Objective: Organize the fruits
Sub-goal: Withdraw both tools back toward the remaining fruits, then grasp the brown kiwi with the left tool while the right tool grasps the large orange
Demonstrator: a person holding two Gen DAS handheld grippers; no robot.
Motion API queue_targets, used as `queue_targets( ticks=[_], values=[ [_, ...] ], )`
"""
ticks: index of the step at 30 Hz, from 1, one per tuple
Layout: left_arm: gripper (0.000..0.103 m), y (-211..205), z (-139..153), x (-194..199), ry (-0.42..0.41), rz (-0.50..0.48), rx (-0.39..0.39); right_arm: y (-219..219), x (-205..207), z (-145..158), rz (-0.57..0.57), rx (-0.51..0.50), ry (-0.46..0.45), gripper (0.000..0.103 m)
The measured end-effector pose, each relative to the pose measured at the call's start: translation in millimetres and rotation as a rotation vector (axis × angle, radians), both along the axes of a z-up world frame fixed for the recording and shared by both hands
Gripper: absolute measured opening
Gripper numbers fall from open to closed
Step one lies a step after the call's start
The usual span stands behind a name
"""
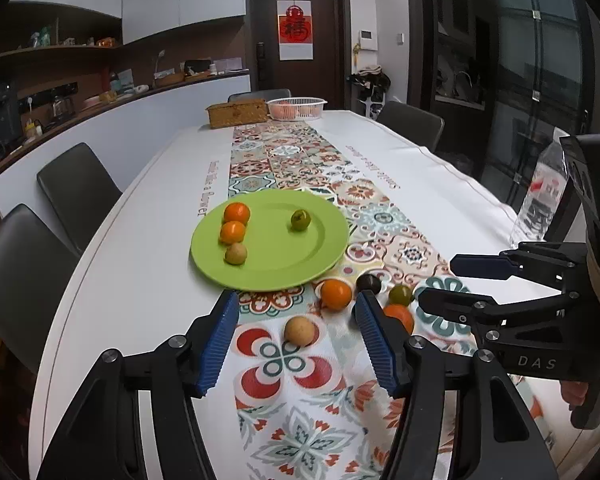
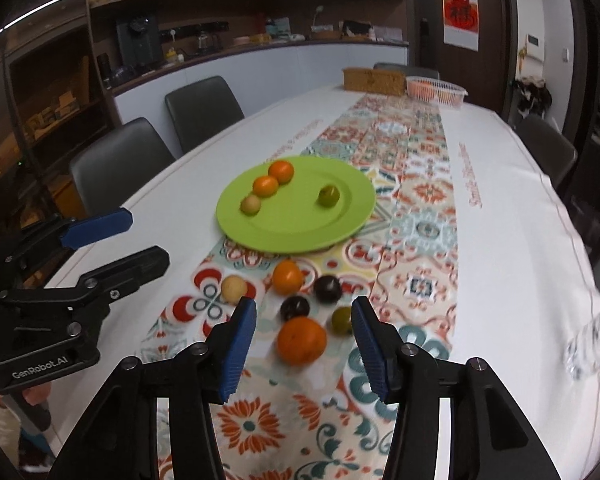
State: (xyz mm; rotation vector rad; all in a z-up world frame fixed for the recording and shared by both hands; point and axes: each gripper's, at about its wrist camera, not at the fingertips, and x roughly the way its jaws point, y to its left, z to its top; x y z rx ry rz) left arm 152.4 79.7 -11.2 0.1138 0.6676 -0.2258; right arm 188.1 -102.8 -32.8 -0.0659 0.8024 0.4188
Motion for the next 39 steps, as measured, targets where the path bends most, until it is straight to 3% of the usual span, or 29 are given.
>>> queue_targets(
  ticks=[14, 28, 39],
  values=[
    [0.062, 1, -49, 16, 0.083, -0.108, 0.079, 8, 1, -40, -0.028, -0.054, 0.109, 0.05],
    [0.061, -8, -80, 57, 0.157, -0.196, 0.097, 16, 17, -63, -0.025, -0.057, 0.175, 0.05],
    [0.039, -14, -90, 74, 0.223, -0.191, 0.08, 19, 27, -70, -0.019, -0.038, 0.2, 0.05]
  ],
)
